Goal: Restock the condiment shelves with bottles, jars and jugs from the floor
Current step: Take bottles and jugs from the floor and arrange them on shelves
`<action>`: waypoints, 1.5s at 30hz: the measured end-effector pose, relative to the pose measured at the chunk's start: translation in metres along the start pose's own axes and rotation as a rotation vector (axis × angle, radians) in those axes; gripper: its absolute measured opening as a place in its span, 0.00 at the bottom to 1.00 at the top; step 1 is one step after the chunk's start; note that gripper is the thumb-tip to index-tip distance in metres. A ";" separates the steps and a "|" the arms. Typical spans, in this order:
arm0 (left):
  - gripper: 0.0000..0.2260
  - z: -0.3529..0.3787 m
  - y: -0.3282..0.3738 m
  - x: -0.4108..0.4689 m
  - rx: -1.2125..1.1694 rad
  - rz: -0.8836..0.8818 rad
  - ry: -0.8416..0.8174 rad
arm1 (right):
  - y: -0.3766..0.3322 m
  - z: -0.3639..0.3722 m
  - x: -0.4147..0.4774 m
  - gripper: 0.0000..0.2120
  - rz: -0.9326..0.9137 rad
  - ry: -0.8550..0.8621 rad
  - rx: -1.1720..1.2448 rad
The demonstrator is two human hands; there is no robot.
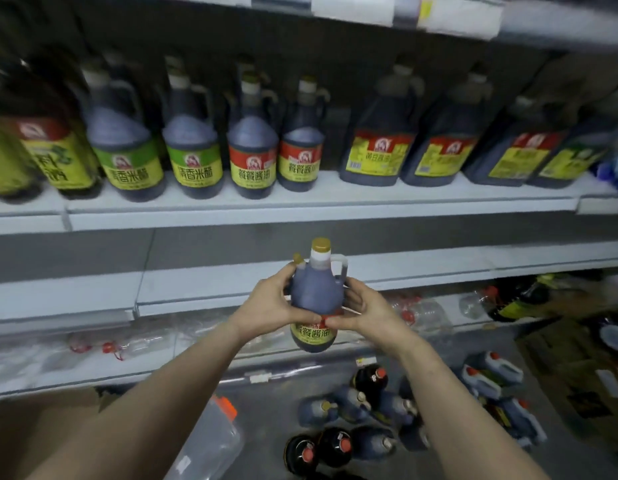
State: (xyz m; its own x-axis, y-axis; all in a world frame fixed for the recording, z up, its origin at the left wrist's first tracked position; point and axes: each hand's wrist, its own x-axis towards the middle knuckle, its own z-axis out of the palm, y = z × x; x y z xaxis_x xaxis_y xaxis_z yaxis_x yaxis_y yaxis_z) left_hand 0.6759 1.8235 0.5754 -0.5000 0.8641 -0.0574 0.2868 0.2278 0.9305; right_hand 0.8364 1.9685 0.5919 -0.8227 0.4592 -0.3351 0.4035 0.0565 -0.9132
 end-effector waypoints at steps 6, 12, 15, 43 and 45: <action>0.35 0.008 0.051 0.013 0.060 0.047 0.136 | -0.035 -0.039 0.004 0.30 -0.107 0.015 -0.168; 0.36 -0.007 0.090 0.034 0.078 0.098 0.242 | -0.073 -0.061 0.026 0.35 -0.234 -0.014 -0.207; 0.37 -0.022 0.103 0.051 0.085 0.125 0.262 | -0.094 -0.063 0.041 0.35 -0.277 -0.002 -0.210; 0.39 -0.087 0.104 0.151 0.263 0.184 0.351 | -0.156 -0.057 0.139 0.34 -0.318 0.083 -0.263; 0.40 -0.084 0.104 0.152 0.251 0.187 0.368 | -0.156 -0.059 0.141 0.35 -0.314 0.080 -0.267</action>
State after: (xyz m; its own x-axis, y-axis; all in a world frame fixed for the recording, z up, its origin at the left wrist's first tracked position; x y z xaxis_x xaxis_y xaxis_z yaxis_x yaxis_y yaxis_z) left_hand 0.5613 1.9407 0.6939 -0.6642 0.6947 0.2762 0.5650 0.2245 0.7940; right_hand 0.6810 2.0765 0.7008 -0.8930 0.4496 -0.0212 0.2359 0.4275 -0.8727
